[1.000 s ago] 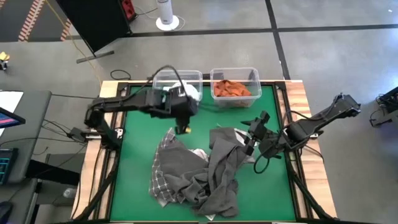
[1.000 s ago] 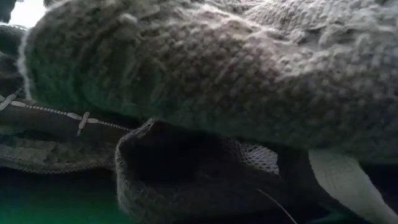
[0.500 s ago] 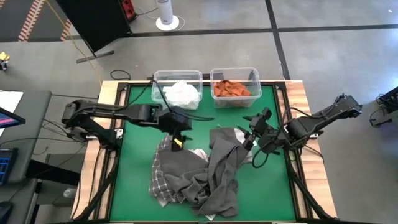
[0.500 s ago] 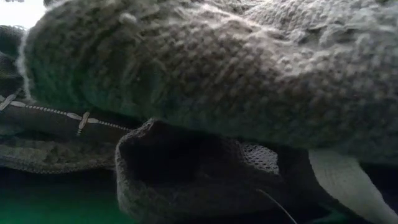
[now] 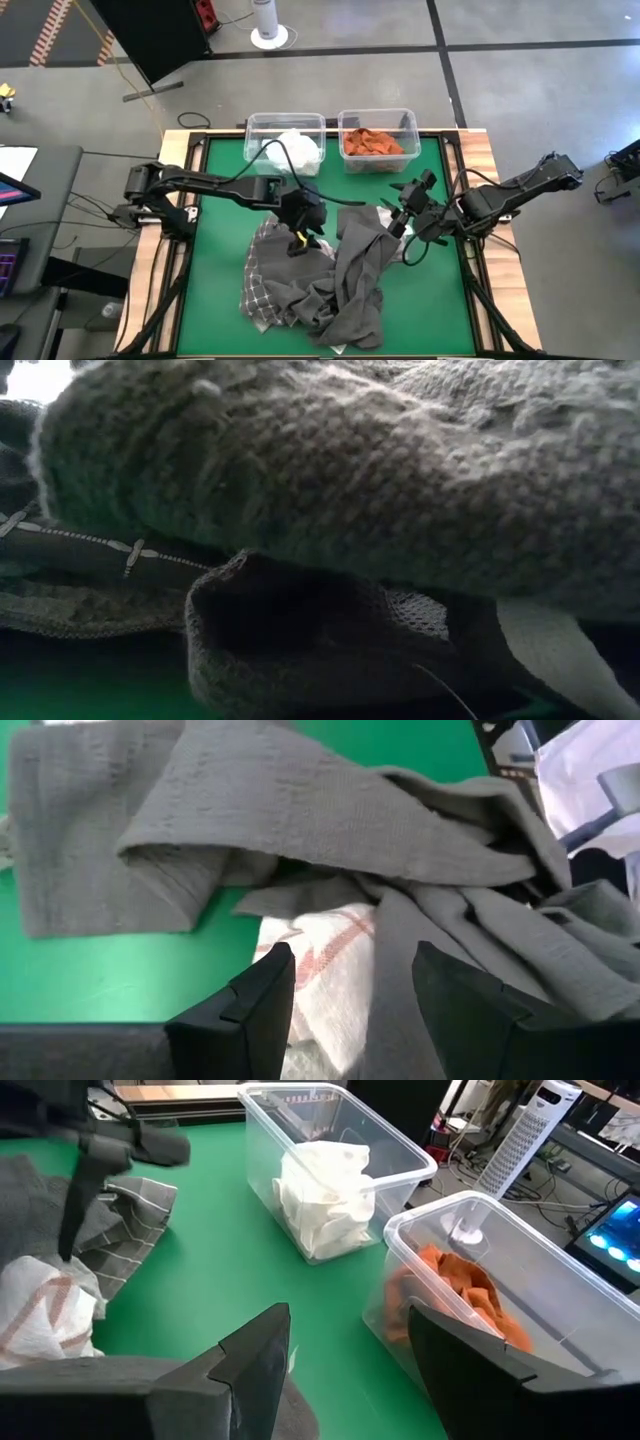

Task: Sort towels by color in basket
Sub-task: Put the white striped microfiber towel into the left transparent bin

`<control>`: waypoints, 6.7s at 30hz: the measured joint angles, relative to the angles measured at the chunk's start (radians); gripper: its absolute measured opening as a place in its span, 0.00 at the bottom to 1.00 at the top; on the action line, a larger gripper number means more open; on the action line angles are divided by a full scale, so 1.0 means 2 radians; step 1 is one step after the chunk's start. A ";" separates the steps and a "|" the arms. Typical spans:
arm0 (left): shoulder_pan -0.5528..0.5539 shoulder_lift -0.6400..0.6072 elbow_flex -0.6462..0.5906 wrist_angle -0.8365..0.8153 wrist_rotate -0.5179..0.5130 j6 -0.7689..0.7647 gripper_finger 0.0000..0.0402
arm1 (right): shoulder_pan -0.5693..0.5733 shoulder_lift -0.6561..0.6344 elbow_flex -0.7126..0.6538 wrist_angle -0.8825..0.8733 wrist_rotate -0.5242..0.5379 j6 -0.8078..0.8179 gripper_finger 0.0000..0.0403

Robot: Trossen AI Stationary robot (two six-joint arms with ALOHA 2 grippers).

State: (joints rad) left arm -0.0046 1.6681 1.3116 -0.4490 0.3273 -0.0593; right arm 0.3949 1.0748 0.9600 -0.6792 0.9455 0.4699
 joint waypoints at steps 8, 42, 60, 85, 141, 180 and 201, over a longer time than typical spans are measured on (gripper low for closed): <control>0.005 0.039 0.001 0.008 -0.001 0.001 0.48 | 0.002 0.000 0.000 0.003 0.000 -0.003 0.62; 0.014 -0.065 -0.001 -0.001 -0.159 0.055 0.01 | 0.002 0.000 0.000 0.006 -0.001 0.000 0.62; 0.076 -0.330 0.000 0.175 -0.387 0.147 0.00 | 0.001 0.013 0.000 0.022 -0.002 -0.006 0.62; 0.235 -0.253 0.037 0.556 -0.376 0.260 0.00 | 0.002 0.013 0.000 0.082 -0.002 -0.061 0.62; 0.286 -0.115 0.259 0.013 -0.339 0.150 0.00 | 0.011 0.012 -0.024 0.109 -0.002 -0.060 0.62; 0.311 -0.038 0.037 -0.130 -0.244 -0.031 0.00 | -0.006 0.012 -0.024 0.154 -0.004 -0.104 0.62; 0.333 0.084 0.040 -0.038 -0.239 -0.225 0.02 | -0.006 0.012 -0.024 0.166 -0.015 -0.118 0.62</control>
State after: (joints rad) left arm 0.6613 1.8366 1.3914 -0.5249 -0.1499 -0.5095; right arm 0.3839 1.0985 0.9115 -0.3477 0.9150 0.2348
